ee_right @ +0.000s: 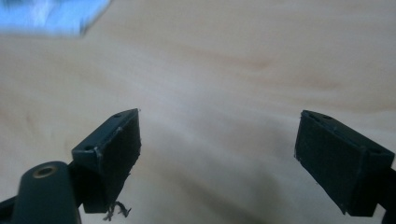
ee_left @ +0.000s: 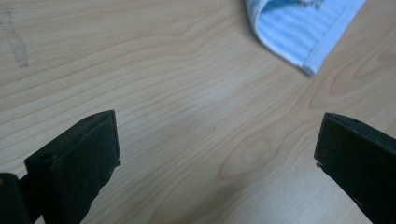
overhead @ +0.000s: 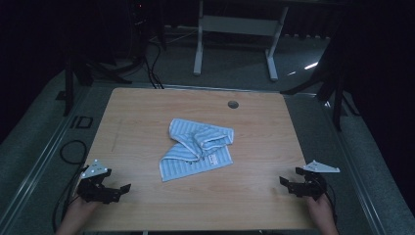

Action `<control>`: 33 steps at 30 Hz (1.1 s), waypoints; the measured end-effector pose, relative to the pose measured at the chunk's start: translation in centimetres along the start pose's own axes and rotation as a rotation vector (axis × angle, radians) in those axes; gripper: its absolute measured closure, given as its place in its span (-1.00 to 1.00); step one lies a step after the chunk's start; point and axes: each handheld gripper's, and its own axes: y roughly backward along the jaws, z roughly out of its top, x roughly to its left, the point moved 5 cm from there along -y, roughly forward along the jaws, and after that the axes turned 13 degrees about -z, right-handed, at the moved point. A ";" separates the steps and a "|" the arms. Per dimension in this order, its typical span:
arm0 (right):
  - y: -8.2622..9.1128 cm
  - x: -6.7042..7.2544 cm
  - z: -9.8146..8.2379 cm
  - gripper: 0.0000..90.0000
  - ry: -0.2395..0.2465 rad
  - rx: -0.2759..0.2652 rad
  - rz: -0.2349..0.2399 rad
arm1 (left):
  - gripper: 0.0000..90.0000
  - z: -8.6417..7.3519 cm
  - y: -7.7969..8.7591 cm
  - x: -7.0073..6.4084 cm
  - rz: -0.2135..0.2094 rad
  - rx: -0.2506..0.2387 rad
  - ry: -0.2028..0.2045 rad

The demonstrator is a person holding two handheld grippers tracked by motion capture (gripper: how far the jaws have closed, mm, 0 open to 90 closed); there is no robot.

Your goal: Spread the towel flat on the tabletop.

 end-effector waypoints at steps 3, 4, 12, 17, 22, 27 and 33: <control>-0.2 0.6 -0.1 -0.69 0.076 0.116 0.050 | -1.00 0.4 0.3 -0.2 -0.025 0.064 0.023; -0.3 0.8 -0.1 -0.69 0.108 0.151 0.062 | -1.00 0.5 0.4 -0.3 -0.029 0.078 0.034; 0.3 1.7 0.7 -0.68 0.244 0.305 0.105 | -1.00 1.6 0.6 -0.9 0.030 0.250 -0.028; 0.7 1.9 1.2 -0.68 0.309 0.387 0.109 | -1.00 2.1 0.3 -1.0 0.010 0.372 -0.025; 0.7 2.0 1.4 -0.68 0.361 0.471 0.118 | -1.00 2.0 -0.5 -1.8 -0.034 0.470 -0.056; 0.6 2.4 1.4 -0.68 0.402 0.539 0.127 | -1.00 1.5 -1.4 -2.5 -0.066 0.599 -0.078; 0.6 2.9 1.6 -0.68 0.476 0.654 0.116 | -1.00 1.6 -1.9 -2.6 -0.072 0.673 -0.068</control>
